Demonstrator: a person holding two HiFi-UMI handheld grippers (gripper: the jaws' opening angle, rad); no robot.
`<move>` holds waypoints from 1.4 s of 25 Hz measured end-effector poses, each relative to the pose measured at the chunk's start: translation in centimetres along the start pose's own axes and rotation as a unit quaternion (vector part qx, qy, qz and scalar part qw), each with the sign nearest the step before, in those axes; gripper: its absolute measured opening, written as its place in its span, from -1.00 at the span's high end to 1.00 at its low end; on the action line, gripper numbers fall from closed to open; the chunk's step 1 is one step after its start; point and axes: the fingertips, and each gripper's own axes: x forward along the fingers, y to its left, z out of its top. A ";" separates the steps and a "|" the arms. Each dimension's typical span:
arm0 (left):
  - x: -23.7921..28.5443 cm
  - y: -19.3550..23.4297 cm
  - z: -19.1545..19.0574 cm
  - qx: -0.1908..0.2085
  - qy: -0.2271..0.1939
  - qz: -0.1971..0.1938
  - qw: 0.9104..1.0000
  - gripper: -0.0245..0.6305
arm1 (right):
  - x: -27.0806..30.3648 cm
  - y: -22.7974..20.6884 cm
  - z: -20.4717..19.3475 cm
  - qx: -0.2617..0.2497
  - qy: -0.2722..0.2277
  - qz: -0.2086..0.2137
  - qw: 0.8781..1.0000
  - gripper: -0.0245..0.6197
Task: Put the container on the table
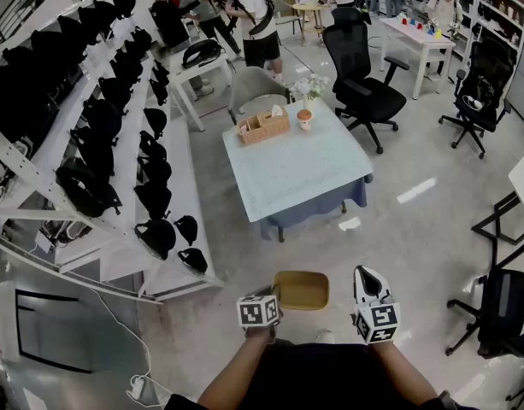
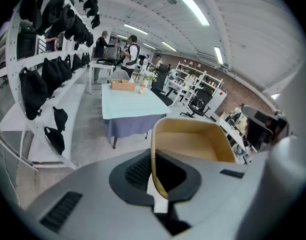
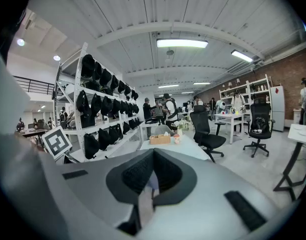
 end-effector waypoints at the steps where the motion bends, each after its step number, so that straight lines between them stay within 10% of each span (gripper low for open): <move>1: 0.0 -0.1 0.2 0.001 -0.002 0.000 1.000 0.89 | 0.1 -0.1 0.1 -0.003 0.000 0.000 1.000 0.93; 21: 2.5 -2.9 -1.2 0.001 0.022 -0.008 1.000 0.89 | -3.9 -4.2 -4.4 0.062 0.008 -0.030 0.998 0.93; 35: 12.3 -4.7 7.1 0.008 0.038 -0.036 0.999 0.89 | 3.8 -11.3 -1.8 0.033 0.026 -0.052 0.998 0.93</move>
